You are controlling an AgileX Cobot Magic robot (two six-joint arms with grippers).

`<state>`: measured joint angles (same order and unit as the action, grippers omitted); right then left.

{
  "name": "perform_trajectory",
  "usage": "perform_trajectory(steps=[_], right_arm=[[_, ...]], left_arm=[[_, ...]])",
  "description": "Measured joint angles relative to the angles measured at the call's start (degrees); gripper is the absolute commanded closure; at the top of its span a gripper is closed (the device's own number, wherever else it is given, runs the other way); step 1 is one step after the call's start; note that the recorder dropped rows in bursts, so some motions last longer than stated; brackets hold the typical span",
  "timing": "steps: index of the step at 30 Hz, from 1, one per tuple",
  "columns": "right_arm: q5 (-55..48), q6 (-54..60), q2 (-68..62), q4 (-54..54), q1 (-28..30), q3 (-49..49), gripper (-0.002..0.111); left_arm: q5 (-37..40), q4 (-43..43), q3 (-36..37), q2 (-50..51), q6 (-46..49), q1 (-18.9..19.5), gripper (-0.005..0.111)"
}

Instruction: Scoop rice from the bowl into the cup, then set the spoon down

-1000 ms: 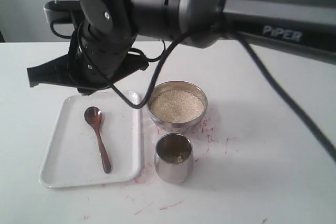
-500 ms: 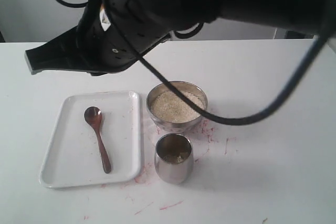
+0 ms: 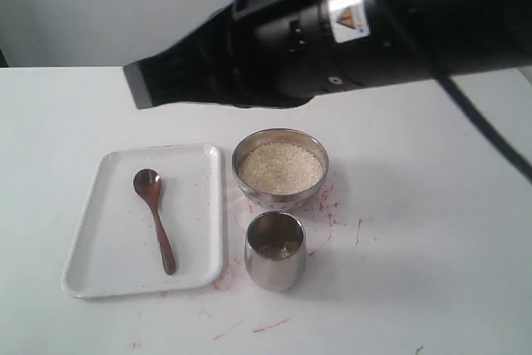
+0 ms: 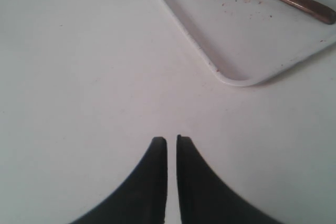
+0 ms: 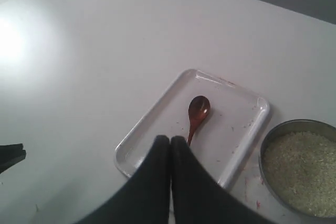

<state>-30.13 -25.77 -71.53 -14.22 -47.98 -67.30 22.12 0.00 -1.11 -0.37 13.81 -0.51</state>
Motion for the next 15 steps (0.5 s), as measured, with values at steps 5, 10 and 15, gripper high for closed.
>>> perform_trajectory(steps=[5, 10, 15], right_arm=[[2.9, 0.0, 7.9, -1.6, 0.0, 6.7, 0.108], [6.9, 0.0, 17.1, -3.1, 0.0, 14.3, 0.108], [12.1, 0.1, 26.5, -4.2, 0.0, 22.3, 0.108]], left_arm=[[0.0, 0.0, 0.0, 0.0, 0.0, 0.0, 0.092], [0.0, 0.0, 0.0, 0.0, 0.0, 0.0, 0.092], [0.0, 0.0, 0.0, 0.0, 0.0, 0.0, 0.092]])
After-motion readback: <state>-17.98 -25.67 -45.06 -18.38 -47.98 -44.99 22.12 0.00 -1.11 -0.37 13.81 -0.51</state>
